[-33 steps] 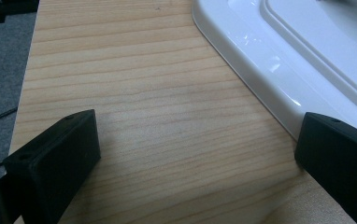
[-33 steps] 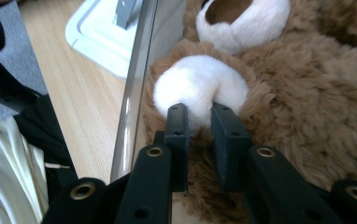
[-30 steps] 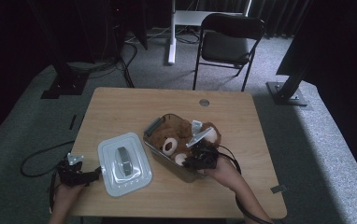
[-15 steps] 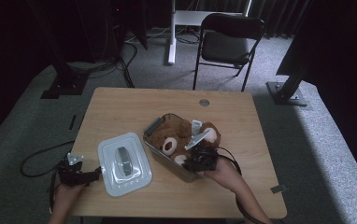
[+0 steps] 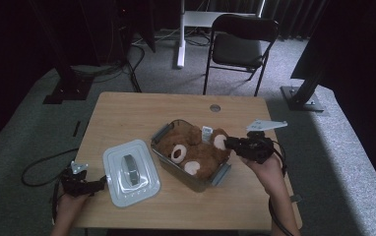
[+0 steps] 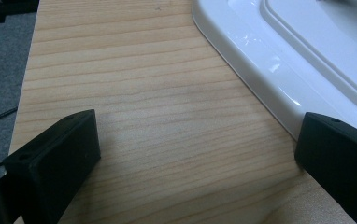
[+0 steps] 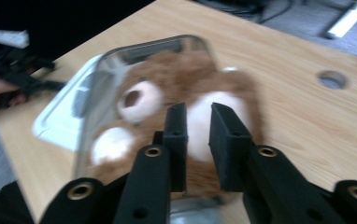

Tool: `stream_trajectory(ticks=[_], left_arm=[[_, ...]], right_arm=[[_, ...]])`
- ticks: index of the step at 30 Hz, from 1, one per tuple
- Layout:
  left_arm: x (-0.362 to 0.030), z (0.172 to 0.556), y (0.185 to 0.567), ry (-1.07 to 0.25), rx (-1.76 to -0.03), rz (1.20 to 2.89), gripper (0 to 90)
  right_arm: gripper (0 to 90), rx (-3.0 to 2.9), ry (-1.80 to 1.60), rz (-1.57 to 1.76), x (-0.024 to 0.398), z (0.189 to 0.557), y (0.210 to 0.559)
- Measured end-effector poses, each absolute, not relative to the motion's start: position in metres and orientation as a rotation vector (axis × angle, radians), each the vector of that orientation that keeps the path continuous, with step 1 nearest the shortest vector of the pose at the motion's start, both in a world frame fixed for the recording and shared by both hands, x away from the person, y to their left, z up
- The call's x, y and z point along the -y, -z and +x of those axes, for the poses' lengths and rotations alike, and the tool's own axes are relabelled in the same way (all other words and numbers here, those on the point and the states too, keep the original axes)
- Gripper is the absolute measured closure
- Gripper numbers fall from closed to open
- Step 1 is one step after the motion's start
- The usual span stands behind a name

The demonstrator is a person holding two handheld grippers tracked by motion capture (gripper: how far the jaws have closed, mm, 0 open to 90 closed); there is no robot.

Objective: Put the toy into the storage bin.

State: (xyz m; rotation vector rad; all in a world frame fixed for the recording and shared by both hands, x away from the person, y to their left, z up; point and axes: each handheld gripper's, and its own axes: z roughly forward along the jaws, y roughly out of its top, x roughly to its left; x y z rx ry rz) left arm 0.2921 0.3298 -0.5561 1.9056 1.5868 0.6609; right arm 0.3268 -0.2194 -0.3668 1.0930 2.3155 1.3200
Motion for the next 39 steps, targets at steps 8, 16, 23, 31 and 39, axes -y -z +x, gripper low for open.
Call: stream_trajectory(ticks=[8,16,23,31,39], left_arm=[[-0.330,0.292,0.556,-0.661,-1.587,1.905,0.7],[-0.330,0.292,0.556,-0.661,-1.587,1.904,0.7],[-0.330,0.292,0.556,-0.661,-1.587,1.905,0.7],[-0.330,0.292,0.556,-0.661,-1.587,1.902,0.7],[-0.330,0.292,0.556,-0.661,-1.587,1.903,0.7]], right_arm=[[79.0,-2.367,-1.250,1.140,0.212,0.349,0.385],[87.0,-2.485,-1.181,1.093,0.186,0.365,0.402],[88.8,-2.565,-1.089,1.042,0.159,0.376,0.415],[90.0,-2.628,-0.896,0.974,0.136,0.382,0.430],[90.0,-2.663,-0.749,0.926,0.122,0.384,0.439]])
